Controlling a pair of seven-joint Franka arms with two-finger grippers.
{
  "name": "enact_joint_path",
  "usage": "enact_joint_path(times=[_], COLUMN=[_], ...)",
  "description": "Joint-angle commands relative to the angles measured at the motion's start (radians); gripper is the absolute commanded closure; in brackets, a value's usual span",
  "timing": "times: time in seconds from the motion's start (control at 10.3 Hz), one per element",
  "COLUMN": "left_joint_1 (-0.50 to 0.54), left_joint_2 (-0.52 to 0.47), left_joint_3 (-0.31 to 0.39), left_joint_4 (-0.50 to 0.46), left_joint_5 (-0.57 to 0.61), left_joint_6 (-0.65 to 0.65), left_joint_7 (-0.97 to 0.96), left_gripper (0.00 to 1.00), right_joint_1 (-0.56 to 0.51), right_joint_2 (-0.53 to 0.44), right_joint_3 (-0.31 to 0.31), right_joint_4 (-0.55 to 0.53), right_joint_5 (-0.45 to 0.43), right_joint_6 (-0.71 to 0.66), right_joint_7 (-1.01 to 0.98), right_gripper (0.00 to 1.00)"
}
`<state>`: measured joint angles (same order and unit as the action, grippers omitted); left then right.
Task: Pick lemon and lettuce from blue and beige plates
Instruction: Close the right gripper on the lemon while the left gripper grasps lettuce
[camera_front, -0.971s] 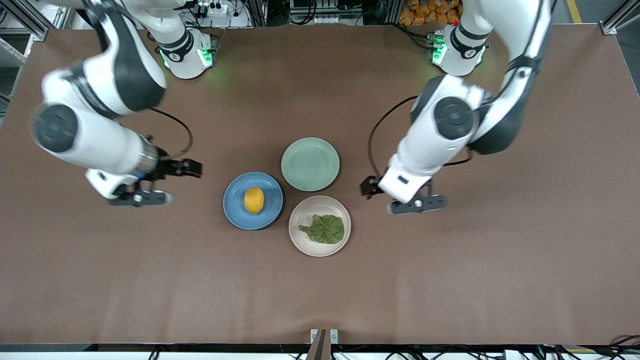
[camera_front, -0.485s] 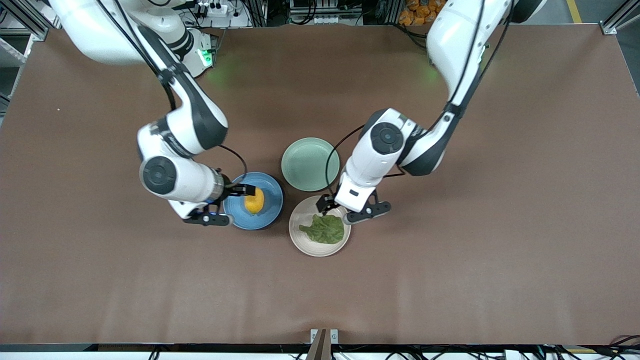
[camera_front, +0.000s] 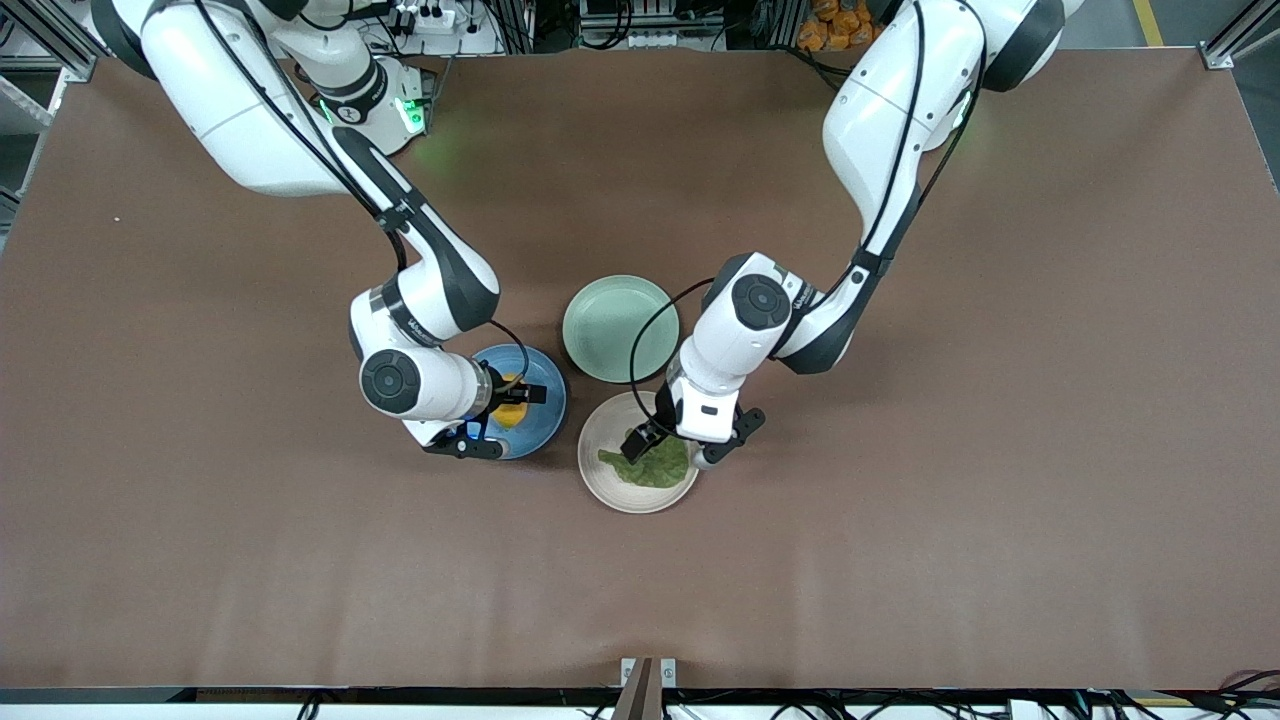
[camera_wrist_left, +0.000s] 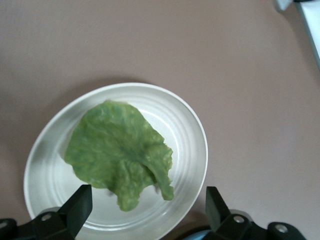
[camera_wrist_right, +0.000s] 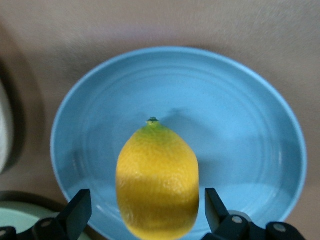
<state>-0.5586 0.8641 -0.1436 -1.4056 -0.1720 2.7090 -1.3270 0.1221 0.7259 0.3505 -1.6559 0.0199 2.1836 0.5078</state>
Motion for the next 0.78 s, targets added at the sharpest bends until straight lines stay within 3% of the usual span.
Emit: enact_joint_path(times=[0.0, 0.19, 0.39, 0.49, 0.68], left_joint_1=[-0.004, -0.004, -0.003, -0.003, 0.0], left_joint_2=[0.041, 0.056, 0.096, 0.119, 0.145], left_joint_3=[-0.002, -0.01, -0.017, -0.02, -0.022], left_joint_4=[0.037, 0.04, 0.074, 0.103, 0.125], left_joint_5=[-0.154, -0.242, -0.322, -0.36, -0.418], left_joint_6=[0.005, 0.005, 0.005, 0.005, 0.005], left_joint_7=[-0.104, -0.152, -0.155, -0.155, -0.155], left_gripper=[0.0, 0.0, 0.0, 0.0, 0.0], right_joint_1=[-0.007, -0.012, -0.016, -0.028, -0.071], right_joint_2=[0.01, 0.007, -0.017, -0.043, -0.048], right_joint_3=[0.01, 0.01, 0.018, 0.018, 0.018], right_joint_4=[-0.012, -0.007, 0.014, 0.065, 0.25], right_joint_5=[0.008, 0.008, 0.009, 0.009, 0.008], right_joint_6=[0.007, -0.004, -0.021, -0.133, -0.429], right_joint_7=[0.023, 0.034, 0.054, 0.054, 0.022], right_gripper=[0.0, 0.57, 0.92, 1.0, 1.0])
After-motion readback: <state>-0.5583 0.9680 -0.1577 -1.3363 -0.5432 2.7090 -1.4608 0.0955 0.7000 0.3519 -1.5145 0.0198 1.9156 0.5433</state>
